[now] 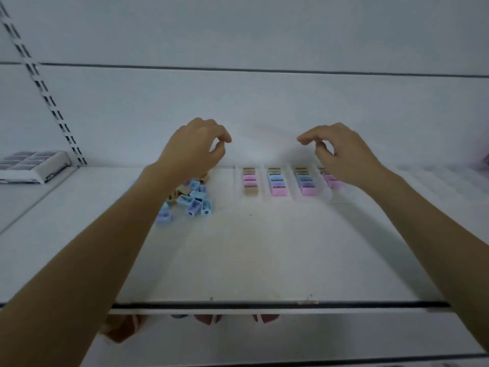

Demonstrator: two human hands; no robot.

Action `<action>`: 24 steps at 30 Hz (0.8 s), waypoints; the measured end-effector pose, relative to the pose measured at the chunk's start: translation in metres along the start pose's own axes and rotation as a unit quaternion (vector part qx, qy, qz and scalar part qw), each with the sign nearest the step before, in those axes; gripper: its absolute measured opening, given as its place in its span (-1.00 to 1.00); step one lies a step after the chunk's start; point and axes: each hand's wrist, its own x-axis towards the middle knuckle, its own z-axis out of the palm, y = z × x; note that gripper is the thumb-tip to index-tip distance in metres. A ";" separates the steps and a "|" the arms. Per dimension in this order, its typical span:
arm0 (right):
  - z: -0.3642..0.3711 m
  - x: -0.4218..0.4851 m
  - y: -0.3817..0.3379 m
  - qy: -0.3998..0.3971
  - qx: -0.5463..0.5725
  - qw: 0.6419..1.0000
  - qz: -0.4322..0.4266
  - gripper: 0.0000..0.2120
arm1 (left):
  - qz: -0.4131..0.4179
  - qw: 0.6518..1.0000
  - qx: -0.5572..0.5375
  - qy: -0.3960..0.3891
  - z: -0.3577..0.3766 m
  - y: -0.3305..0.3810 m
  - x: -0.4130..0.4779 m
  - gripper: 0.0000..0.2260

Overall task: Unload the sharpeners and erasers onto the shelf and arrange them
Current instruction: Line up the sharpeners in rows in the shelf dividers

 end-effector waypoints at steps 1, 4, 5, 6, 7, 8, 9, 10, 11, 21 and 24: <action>0.004 0.004 -0.010 -0.006 0.000 1.000 -0.008 -0.66 | 0.004 1.000 0.004 -0.006 -0.005 -0.009 -0.002 -0.79; 0.023 0.014 -0.045 -0.018 0.006 1.000 -0.022 -0.66 | 0.011 0.999 0.004 -0.030 -0.020 -0.039 -0.012 -0.79; 0.031 0.018 -0.060 -0.022 0.008 0.999 -0.025 -0.67 | 0.013 0.999 0.003 -0.043 -0.025 -0.051 -0.017 -0.79; 0.040 0.021 -0.074 -0.029 0.011 0.999 -0.029 -0.68 | 0.013 0.998 0.004 -0.055 -0.030 -0.063 -0.021 -0.79; 0.051 0.025 -0.089 -0.039 0.013 0.999 -0.033 -0.70 | 0.013 0.997 0.002 -0.070 -0.035 -0.076 -0.025 -0.79; 0.061 0.029 -0.102 -0.054 0.013 0.998 -0.036 -0.71 | 0.011 0.996 -0.005 -0.087 -0.039 -0.089 -0.030 -0.80; 0.072 0.032 -0.115 -0.071 0.010 0.997 -0.039 -0.73 | 0.010 0.995 -0.015 -0.102 -0.043 -0.101 -0.034 -0.81; 0.083 0.036 -0.126 -0.087 0.006 0.995 -0.040 -0.75 | 0.013 0.993 -0.024 -0.117 -0.046 -0.113 -0.038 -0.82; 0.094 0.039 -0.136 -0.104 0.002 0.994 -0.036 -0.76 | 0.020 0.991 -0.031 -0.131 -0.047 -0.124 -0.042 -0.82; 0.145 0.067 -0.178 -0.221 -0.100 0.966 0.089 -0.64 | 0.032 0.961 -0.089 -0.261 -0.025 -0.167 -0.041 -0.66; 0.150 0.072 -0.183 -0.217 -0.108 0.965 0.099 -0.71 | 0.019 0.960 -0.113 -0.255 -0.011 -0.168 -0.033 -0.62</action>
